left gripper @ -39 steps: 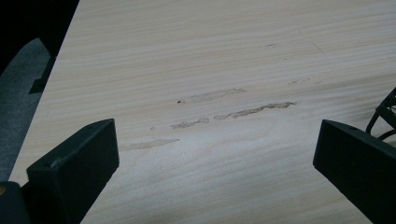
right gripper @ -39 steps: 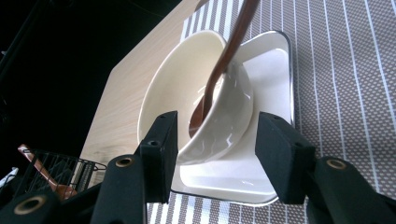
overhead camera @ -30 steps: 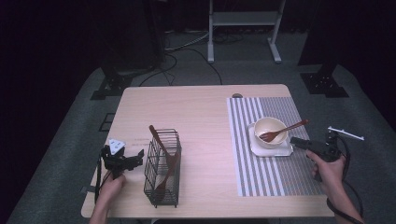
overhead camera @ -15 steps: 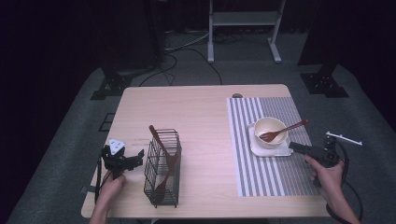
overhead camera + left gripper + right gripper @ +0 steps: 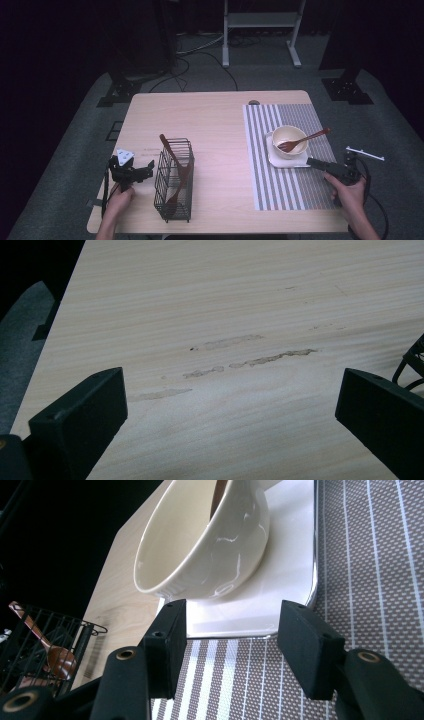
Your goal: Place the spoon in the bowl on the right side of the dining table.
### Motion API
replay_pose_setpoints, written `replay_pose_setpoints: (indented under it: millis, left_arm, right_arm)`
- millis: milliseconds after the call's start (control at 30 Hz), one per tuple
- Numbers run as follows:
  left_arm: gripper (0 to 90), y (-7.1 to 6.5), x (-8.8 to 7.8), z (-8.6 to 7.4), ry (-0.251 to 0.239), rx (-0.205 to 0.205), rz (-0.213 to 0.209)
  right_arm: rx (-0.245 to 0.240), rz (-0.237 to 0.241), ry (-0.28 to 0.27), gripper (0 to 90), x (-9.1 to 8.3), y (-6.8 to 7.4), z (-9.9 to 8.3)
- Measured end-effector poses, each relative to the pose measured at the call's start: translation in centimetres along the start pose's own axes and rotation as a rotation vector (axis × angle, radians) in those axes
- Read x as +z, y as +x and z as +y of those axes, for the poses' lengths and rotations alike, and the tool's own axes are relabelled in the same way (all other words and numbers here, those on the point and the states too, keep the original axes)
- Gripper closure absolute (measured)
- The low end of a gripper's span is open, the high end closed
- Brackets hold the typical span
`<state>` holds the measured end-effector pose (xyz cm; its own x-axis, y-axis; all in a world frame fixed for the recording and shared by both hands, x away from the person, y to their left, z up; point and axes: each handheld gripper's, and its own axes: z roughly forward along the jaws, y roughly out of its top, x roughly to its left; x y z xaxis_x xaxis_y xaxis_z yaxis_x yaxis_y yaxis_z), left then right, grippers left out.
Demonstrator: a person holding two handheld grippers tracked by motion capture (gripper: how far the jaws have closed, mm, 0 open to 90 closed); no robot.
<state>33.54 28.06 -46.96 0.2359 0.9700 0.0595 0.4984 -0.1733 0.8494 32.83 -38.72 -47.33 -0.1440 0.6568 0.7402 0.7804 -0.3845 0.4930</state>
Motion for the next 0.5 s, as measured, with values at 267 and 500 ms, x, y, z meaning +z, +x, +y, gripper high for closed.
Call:
replay_pose_setpoints:
  millis: [267,500]
  left_arm:
    - [0.0,0.0,0.0,0.0,-0.001,0.000,0.001]
    - [0.0,0.0,0.0,0.0,-0.001,0.002,0.001]
  right_arm:
    - [-0.009,0.008,0.012,43.7,0.0,0.3,-0.7]
    - [-0.031,0.010,0.022,43.2,0.2,0.7,-1.4]
